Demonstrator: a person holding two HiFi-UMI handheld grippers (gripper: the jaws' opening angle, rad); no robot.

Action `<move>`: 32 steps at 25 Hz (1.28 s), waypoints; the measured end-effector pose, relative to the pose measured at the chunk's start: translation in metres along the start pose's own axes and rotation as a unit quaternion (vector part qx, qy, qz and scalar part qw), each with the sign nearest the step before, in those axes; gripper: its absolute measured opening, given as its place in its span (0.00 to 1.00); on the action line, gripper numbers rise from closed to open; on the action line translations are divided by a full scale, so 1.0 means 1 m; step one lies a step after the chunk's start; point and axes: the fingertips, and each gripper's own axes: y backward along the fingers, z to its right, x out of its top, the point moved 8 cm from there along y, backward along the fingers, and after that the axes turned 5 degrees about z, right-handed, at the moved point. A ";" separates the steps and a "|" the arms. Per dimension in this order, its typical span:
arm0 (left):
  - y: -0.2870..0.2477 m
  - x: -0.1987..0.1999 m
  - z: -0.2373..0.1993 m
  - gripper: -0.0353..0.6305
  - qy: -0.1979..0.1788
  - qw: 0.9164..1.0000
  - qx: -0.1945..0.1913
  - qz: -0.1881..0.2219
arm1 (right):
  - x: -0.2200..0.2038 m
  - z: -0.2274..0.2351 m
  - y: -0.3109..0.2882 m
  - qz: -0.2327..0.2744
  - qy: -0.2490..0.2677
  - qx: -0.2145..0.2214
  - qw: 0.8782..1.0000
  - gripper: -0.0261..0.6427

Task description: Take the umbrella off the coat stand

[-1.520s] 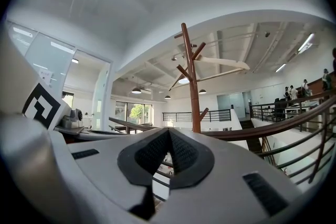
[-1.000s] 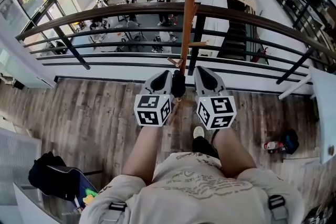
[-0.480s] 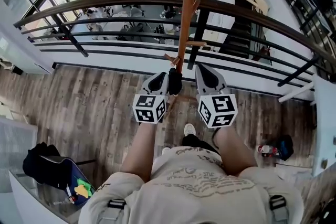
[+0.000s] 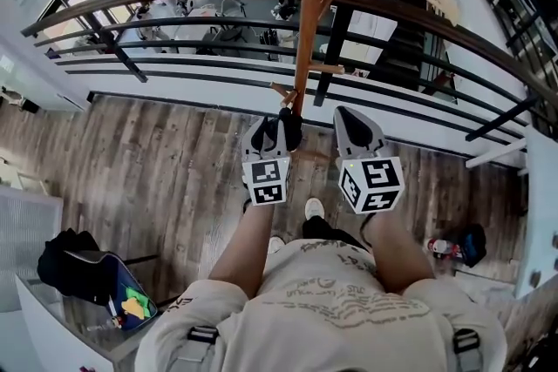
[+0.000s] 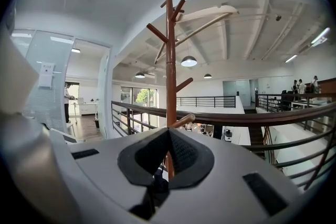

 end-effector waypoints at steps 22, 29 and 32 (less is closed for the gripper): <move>-0.118 -0.049 0.050 0.30 -0.007 0.998 0.027 -0.056 | -0.022 0.081 -0.007 -0.034 0.004 -0.024 0.999 0.04; -0.137 -0.051 0.056 0.30 -0.012 0.997 0.050 -0.060 | -0.023 0.093 -0.014 -0.043 0.011 -0.024 0.999 0.04; -0.142 -0.053 0.057 0.30 -0.014 0.996 0.058 -0.064 | -0.026 0.095 -0.014 -0.046 0.012 -0.022 0.999 0.04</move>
